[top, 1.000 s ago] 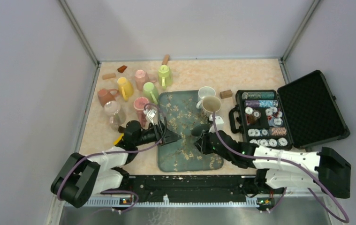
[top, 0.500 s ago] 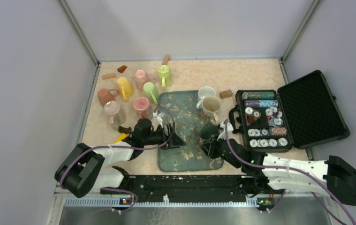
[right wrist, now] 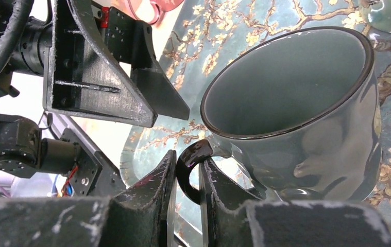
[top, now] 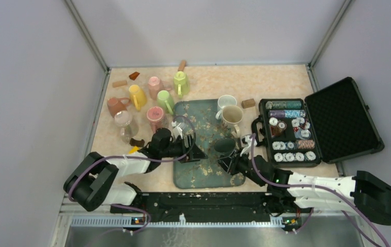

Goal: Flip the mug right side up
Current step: Place the cup on the tray.

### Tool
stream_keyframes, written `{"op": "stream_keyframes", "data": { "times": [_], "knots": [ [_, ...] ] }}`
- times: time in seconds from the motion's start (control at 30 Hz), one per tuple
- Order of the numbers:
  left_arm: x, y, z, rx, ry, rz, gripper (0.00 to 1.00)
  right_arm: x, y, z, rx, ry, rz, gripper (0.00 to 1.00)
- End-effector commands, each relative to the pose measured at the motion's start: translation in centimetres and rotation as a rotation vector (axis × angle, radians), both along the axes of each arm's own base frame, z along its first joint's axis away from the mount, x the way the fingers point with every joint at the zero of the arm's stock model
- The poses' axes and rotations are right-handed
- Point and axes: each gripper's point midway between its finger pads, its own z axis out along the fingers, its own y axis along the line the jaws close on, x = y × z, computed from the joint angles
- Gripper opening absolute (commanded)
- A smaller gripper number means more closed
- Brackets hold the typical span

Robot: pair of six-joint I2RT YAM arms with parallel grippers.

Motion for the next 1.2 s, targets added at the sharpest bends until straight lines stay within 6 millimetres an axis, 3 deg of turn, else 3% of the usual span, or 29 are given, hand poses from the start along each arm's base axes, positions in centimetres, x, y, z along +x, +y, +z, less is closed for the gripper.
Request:
{"op": "stream_keyframes", "data": {
  "times": [0.0,0.3,0.63,0.97,1.17],
  "knots": [
    [1.0,-1.0,1.4,-0.019,-0.068,-0.012,0.8,0.0,1.0,2.9,0.146,-0.037,0.005,0.08],
    [1.2,-1.4,1.5,-0.016,-0.068,-0.02,0.8,-0.1,-0.4,1.2,0.112,0.017,-0.04,0.26],
    [1.4,-2.1,1.5,-0.02,-0.066,-0.034,0.8,-0.4,-1.9,-0.9,0.026,0.085,-0.079,0.39],
    [2.1,-2.5,1.6,-0.014,-0.073,-0.039,0.8,0.9,-2.6,-0.6,-0.1,0.053,-0.14,0.51],
    [2.8,-4.1,2.4,-0.042,-0.093,-0.062,0.81,1.3,-3.7,1.1,-0.139,0.046,-0.185,0.55]
  ]
}}
